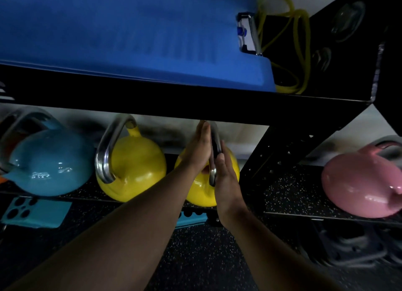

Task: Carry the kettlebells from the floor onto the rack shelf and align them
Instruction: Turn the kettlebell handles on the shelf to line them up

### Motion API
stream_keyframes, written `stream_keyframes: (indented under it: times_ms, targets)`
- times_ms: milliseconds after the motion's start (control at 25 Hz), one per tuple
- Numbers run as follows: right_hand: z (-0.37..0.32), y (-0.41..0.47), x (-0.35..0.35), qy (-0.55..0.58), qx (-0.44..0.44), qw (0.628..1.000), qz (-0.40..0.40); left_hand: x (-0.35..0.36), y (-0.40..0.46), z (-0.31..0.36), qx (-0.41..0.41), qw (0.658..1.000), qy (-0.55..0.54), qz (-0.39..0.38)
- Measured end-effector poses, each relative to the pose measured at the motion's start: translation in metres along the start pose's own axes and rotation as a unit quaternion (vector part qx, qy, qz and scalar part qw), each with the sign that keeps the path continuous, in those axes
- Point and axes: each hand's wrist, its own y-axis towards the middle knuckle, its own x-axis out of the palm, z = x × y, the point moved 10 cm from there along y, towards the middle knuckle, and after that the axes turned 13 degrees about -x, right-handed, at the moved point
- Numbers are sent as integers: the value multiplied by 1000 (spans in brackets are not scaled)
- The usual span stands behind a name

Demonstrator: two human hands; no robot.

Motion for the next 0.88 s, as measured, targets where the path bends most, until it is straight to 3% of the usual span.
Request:
stream_keyframes:
  times_ms: [280, 880]
  targets:
    - [7, -2, 3, 18, 15, 999, 27, -1, 2, -2, -1, 1000, -2, 18]
    - [11, 0, 10, 5, 11, 1000, -6, -5, 11, -4, 9, 1000, 1, 1]
